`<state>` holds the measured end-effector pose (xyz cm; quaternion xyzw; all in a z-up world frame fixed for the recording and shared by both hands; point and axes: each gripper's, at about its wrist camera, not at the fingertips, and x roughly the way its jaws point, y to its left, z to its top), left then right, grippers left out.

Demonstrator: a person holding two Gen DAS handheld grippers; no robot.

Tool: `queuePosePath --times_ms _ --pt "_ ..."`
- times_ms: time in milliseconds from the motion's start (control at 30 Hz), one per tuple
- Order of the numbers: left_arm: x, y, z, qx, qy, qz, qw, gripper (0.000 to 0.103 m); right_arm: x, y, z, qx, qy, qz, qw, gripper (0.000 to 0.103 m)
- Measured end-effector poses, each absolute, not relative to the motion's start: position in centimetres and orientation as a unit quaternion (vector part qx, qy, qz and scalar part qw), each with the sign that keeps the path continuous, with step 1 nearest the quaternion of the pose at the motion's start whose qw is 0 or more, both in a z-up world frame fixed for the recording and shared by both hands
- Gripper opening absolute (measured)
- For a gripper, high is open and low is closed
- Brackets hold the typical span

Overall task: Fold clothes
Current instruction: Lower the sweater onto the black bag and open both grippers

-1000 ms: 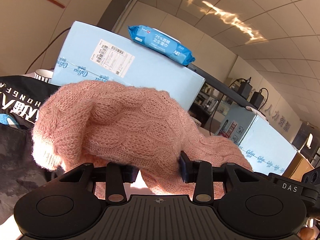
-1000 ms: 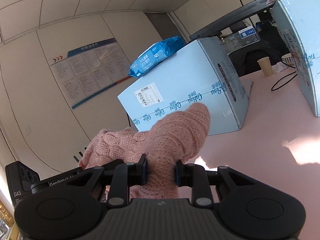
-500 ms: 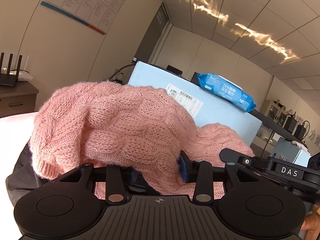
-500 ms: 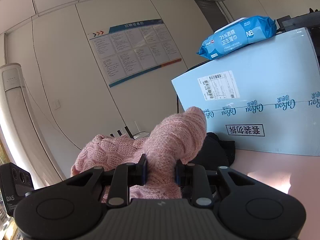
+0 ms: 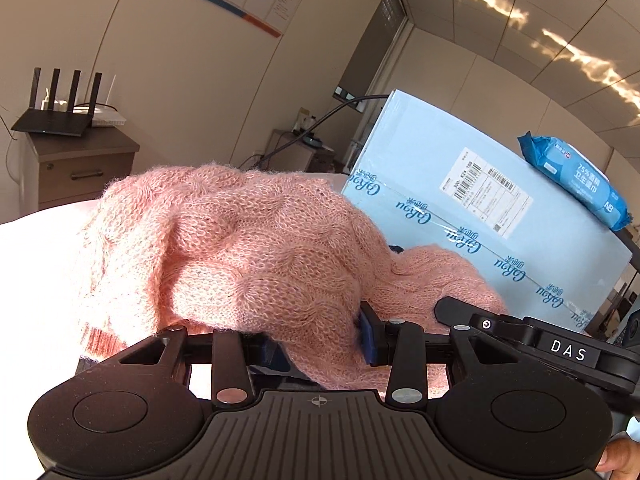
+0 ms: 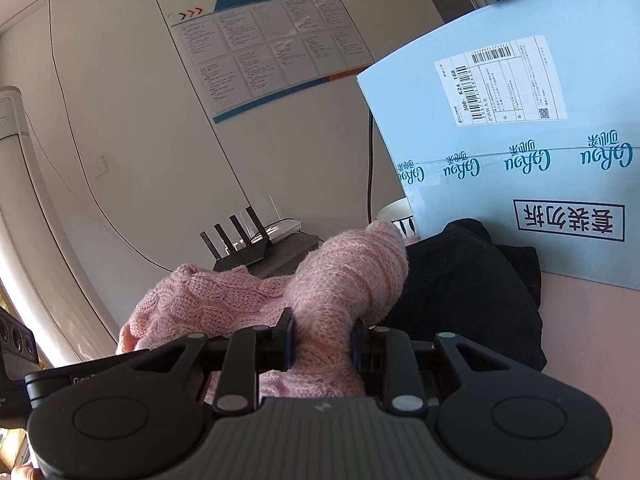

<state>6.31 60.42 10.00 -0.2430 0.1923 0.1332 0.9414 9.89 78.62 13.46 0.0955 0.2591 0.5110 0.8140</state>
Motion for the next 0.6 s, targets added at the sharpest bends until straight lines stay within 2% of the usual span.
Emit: queuePosePath --times_ms 600 --pt "8.2 61.9 6.7 -0.255 0.223 0.131 0.932 0.04 11.9 80.3 9.5 0.084 0.297 0.496 0.812 0.027"
